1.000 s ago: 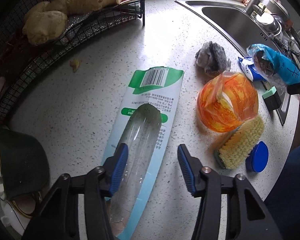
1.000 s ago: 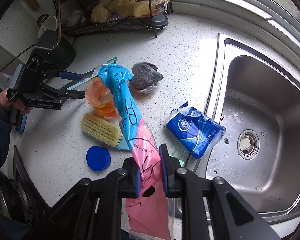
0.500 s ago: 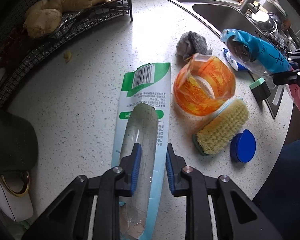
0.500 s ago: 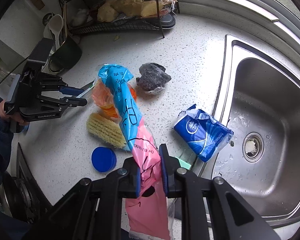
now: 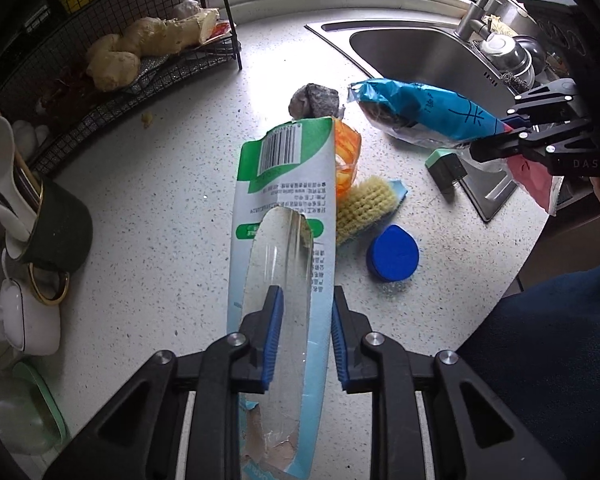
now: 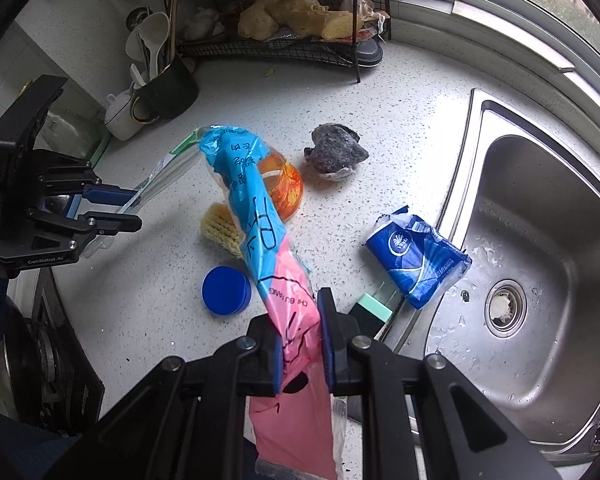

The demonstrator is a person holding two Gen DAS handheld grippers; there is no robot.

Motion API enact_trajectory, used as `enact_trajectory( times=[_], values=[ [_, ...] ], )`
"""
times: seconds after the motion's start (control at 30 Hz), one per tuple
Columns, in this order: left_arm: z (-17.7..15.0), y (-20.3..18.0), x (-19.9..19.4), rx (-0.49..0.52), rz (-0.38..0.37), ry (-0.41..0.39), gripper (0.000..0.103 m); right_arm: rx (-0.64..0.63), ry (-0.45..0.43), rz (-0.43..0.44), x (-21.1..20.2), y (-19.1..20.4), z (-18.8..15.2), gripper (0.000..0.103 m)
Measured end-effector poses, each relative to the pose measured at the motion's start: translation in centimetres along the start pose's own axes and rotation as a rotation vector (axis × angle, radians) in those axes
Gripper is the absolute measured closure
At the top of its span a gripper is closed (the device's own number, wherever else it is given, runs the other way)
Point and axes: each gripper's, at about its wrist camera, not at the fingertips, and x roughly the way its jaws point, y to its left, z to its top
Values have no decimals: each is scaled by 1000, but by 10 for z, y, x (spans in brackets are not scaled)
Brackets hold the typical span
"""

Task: Collect trash
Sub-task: 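Carry packaging and bag down toward the red bin with both tools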

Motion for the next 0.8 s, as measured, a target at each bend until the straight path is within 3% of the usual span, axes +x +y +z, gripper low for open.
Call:
enact_trajectory(
  times=[0.37, 0.8],
  values=[
    [-38, -76, -45, -86, 62, -31, 82, -94, -46, 39, -34, 15, -45, 89],
    [-70, -208, -56, -181, 124, -46, 82, -201, -80, 66, -80, -4, -132, 89]
  ],
)
